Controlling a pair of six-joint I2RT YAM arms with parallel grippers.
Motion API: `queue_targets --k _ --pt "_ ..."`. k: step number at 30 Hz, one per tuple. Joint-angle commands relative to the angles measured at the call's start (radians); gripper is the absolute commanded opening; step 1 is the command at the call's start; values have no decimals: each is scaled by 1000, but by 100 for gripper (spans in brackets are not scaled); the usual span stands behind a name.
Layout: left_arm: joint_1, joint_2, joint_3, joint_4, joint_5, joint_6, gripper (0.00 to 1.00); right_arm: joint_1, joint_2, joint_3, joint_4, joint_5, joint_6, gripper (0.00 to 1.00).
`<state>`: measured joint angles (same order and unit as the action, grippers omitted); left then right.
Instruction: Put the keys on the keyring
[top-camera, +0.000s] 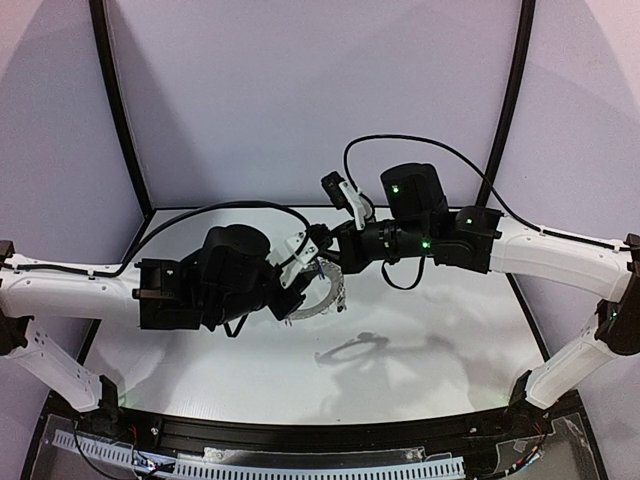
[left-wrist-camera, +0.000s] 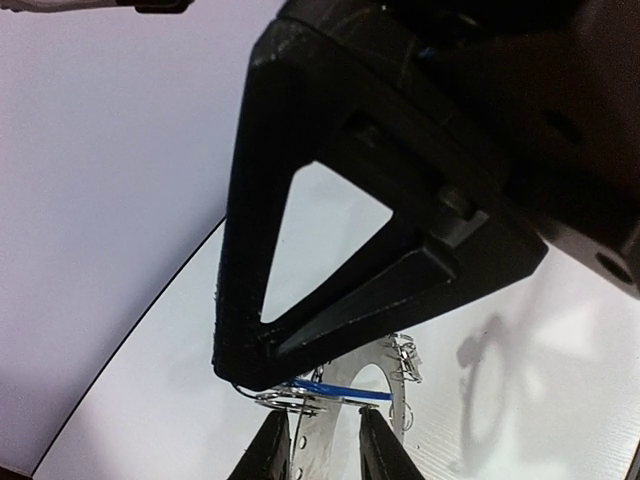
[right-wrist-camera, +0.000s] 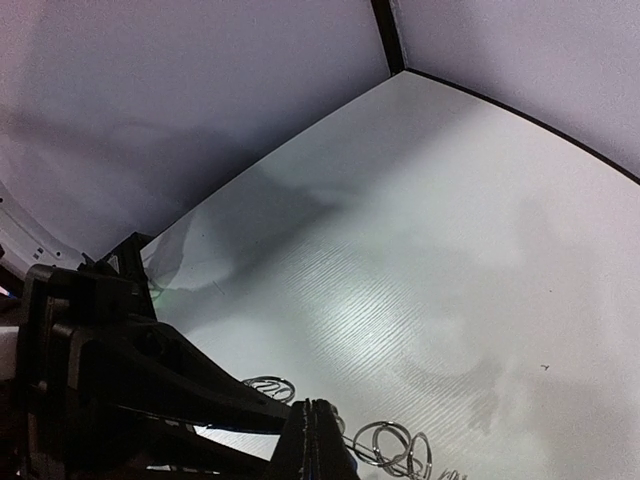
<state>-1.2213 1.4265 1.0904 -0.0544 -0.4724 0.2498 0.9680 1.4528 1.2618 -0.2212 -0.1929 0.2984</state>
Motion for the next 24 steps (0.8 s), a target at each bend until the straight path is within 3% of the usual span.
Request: queue_targets --k 1,24 --pt "-4 11 9 -15 -16 -15 25 10 -40 -1 56 -18 14 0" --pt "-4 -20 -30 -25 -46 -34 25 10 -42 -15 79 -55 27 0"
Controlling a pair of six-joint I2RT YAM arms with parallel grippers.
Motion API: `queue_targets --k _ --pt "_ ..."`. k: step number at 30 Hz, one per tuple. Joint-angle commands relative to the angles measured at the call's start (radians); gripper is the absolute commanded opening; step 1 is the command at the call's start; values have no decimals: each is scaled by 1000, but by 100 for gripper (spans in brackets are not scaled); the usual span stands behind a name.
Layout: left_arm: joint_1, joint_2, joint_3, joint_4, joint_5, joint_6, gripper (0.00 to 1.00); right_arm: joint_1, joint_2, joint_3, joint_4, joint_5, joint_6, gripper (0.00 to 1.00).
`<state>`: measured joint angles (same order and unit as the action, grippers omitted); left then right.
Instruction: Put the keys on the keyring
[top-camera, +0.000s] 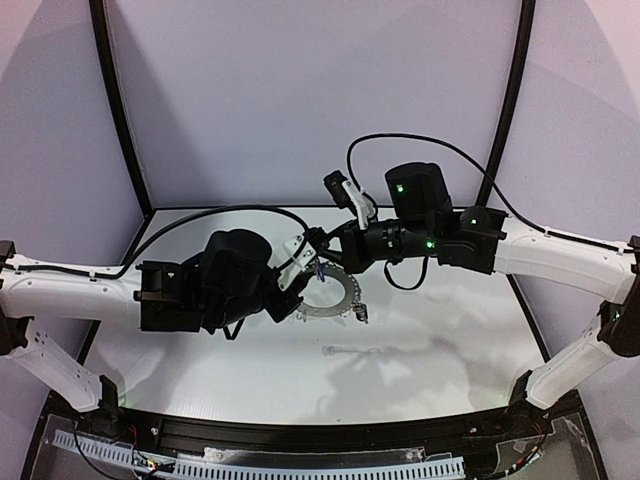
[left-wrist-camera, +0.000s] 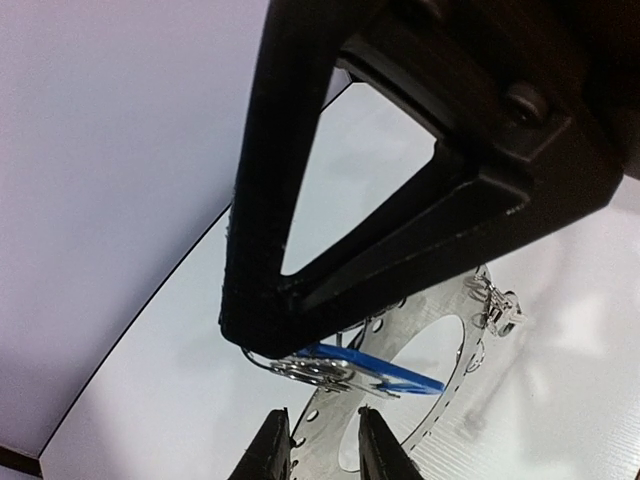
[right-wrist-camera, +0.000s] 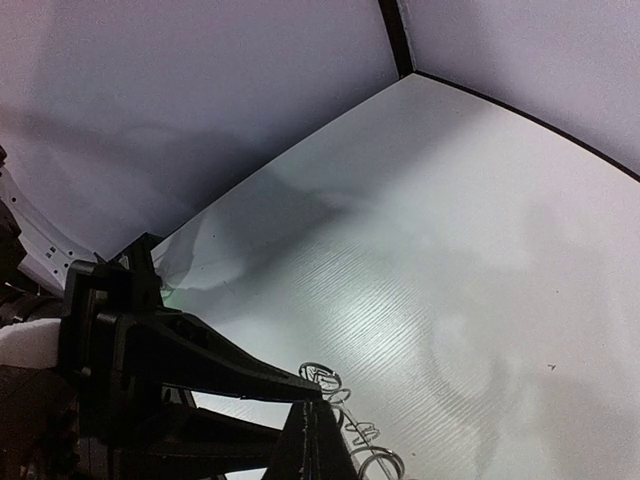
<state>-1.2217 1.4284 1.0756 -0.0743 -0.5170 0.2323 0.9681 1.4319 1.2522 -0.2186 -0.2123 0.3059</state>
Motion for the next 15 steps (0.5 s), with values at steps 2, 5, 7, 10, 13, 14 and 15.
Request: queue_targets --k 2,5,7,10,13,14,15 --pt "-4 -14 -12 30 0 -14 25 10 -14 -3 76 -43 24 0" --pt "-4 -5 -7 61 10 -8 25 10 -8 -1 75 -44 29 0" --pt "-4 -3 -8 69 11 -2 25 10 -5 1 79 -48 30 0" --pt "-4 1 -8 79 4 6 25 10 -4 1 83 -44 30 0" --pt "-4 -7 -15 93 29 8 25 11 -2 0 81 -30 31 0" --pt "-4 -12 -17 90 50 7 26 10 -3 0 81 -27 30 0" --pt "-4 -15 -22 87 70 6 26 10 -3 -1 80 -23 30 0"
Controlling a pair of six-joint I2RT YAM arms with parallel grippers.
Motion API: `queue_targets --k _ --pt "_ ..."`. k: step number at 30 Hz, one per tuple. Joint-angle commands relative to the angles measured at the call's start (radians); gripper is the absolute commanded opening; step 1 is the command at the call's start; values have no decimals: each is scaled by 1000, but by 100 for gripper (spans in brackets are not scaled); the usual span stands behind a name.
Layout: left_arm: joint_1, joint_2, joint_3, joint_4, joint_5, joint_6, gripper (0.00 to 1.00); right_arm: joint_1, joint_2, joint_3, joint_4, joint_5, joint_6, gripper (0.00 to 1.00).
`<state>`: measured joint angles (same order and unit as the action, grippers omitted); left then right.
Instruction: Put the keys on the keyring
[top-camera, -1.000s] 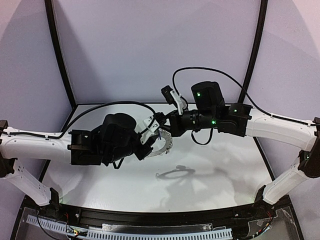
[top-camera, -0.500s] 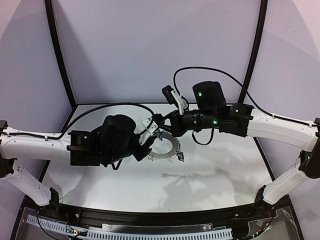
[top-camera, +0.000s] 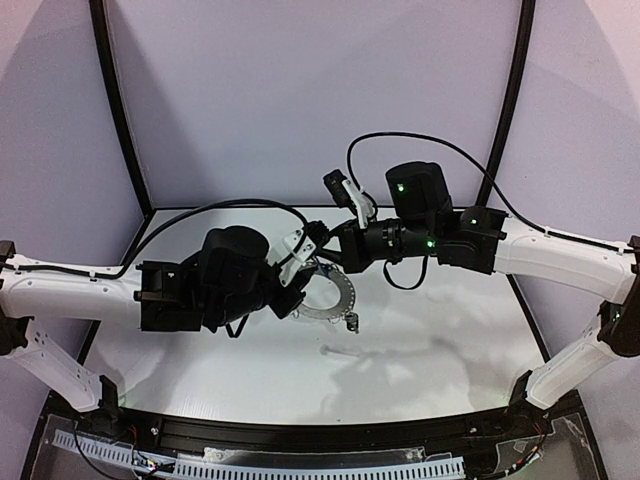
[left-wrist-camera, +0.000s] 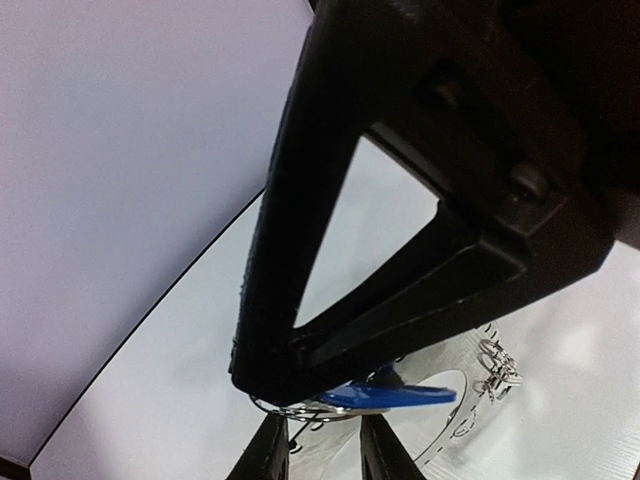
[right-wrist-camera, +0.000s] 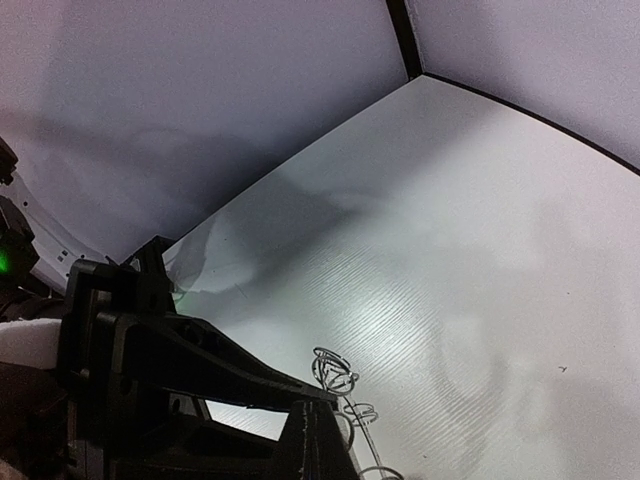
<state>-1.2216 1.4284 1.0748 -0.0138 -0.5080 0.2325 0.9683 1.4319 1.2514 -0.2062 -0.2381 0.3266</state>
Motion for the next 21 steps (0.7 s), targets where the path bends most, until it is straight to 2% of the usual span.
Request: queue_targets --k 1,5,13,21 --pt "-4 -18 -24 22 81 4 28 10 -3 0 68 8 9 0" --pt "-4 -30 -35 20 100 -2 30 10 -4 0 71 5 7 0" --pt "-4 7 -9 25 -27 -7 26 13 -5 -4 86 -47 7 0" --pt "-4 14 -6 68 -60 1 23 21 -5 -6 85 -64 -1 0"
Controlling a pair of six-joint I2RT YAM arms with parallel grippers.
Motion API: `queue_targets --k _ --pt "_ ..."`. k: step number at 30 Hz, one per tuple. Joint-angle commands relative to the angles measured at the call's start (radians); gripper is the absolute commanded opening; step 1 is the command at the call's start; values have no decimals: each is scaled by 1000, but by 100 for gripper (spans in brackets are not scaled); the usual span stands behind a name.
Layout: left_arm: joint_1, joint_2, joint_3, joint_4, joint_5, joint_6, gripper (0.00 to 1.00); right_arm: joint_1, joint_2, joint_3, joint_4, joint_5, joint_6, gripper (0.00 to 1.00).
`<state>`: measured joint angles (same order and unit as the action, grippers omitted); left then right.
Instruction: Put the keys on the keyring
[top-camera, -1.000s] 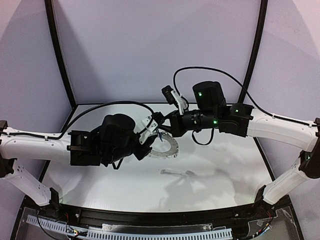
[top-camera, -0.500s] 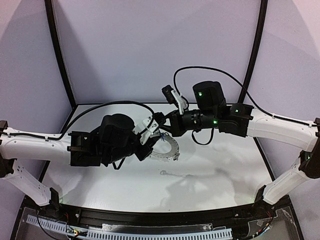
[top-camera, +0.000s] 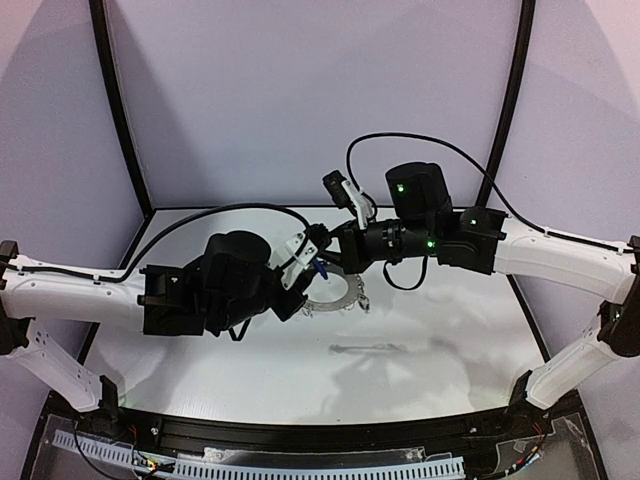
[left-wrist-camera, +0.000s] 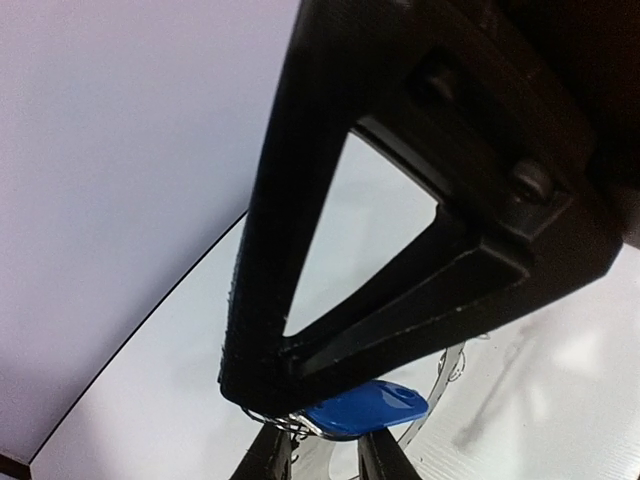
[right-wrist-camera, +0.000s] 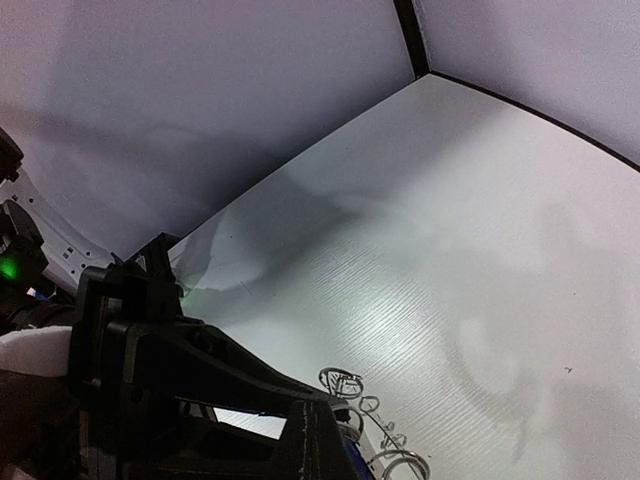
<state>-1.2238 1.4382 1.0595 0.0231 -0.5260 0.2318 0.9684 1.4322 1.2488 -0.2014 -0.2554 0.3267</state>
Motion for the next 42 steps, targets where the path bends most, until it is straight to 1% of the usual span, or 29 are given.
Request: queue_targets --k 1,5,8,13,17,25,32,42 --pt "-2 5 9 35 -49 4 23 20 -6 -3 79 -48 -2 0" --pt "-2 -9 -1 13 -26 -2 23 21 -15 1 53 -9 -13 0" --pt "-2 -48 -42 -7 27 -9 30 20 -30 2 39 22 -27 0" --pt "-2 -116 -87 -71 88 -15 33 21 -31 7 35 16 -34 0" --pt "-2 -106 -87 -87 76 -13 30 21 -21 12 49 -18 -27 0" --pt "-2 -40 -46 -36 1 -15 27 21 -13 12 61 -50 -14 0" --pt "-2 -47 -53 22 55 -23 26 21 -1 10 69 -41 -6 0" --pt "-2 -80 -61 43 50 -37 27 21 5 4 67 -26 -4 0"
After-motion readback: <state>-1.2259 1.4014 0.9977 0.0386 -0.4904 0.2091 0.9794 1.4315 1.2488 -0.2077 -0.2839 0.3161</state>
